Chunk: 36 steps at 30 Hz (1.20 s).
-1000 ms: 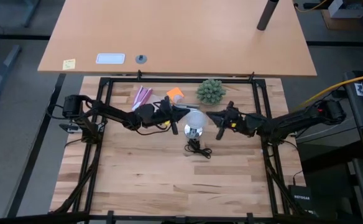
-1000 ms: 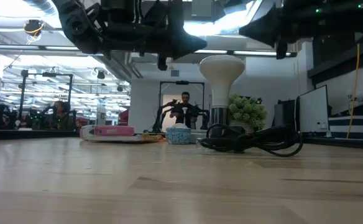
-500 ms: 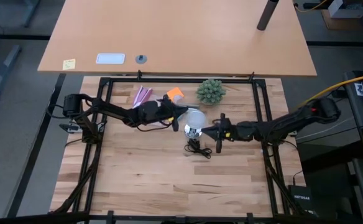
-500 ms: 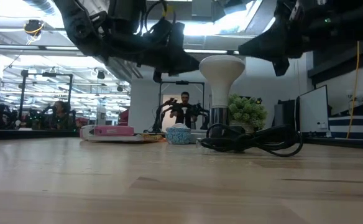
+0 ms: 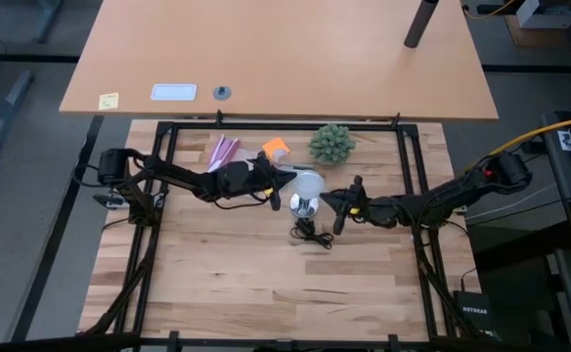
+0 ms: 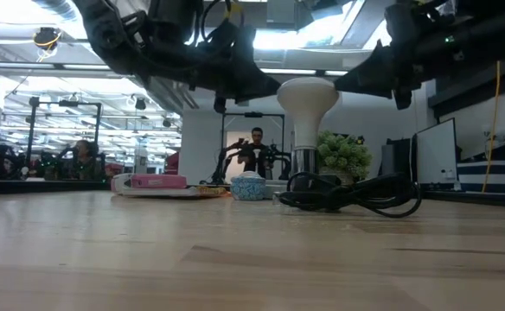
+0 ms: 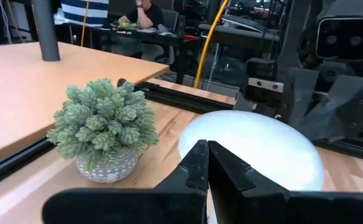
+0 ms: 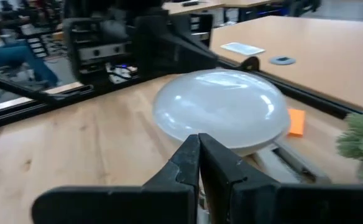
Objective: Screw lightbulb
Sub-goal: Remove the lightbulb from the silver lamp socket
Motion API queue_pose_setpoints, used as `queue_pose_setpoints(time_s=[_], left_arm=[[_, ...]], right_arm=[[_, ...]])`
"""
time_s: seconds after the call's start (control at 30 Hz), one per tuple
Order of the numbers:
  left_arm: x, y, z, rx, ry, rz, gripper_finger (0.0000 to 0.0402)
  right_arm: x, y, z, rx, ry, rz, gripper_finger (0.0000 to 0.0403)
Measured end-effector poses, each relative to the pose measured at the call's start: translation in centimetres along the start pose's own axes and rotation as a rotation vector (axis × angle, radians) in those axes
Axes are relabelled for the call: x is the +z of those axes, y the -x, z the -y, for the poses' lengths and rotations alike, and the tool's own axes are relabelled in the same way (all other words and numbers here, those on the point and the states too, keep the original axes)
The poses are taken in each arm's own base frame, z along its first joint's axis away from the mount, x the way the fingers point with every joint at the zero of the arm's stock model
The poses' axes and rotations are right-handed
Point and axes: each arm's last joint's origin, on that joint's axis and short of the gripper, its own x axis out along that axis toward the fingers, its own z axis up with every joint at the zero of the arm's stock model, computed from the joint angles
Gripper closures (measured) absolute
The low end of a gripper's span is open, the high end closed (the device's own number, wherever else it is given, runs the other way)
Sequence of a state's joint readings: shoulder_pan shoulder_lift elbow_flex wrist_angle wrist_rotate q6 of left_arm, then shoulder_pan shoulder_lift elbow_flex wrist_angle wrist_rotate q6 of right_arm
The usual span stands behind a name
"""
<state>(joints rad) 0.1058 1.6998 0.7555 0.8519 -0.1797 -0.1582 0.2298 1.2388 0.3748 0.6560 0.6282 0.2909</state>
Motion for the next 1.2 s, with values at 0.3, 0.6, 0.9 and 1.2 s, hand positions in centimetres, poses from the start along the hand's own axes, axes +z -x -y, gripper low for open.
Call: queue_pose_setpoints(time_s=[0.3,0.6,0.9,1.2], left_arm=[[-0.3,0.3,1.7,-0.067,0.040,-0.024,0.0402],[-0.7,0.7,3.2,-0.116,0.031,-0.040,0.0401],[-0.5,0.7,3.3,-0.116,0.036,-0.005,0.0402],[-0.1,0.7,3.3,-0.118,0.018,0.048,0.0401]], right_arm=[[-0.1,0.0,0.5,-0.132,0.023,0.023,0.0387],[0.1,-0.7,1.4,-0.176,0.017,0.024,0.0387],[-0.9,-2.9,3.9,-0.236,0.029,-0.039,0.0387],[0.7,-2.1,4.1,-0.248,0.136,0.013,0.0387]])
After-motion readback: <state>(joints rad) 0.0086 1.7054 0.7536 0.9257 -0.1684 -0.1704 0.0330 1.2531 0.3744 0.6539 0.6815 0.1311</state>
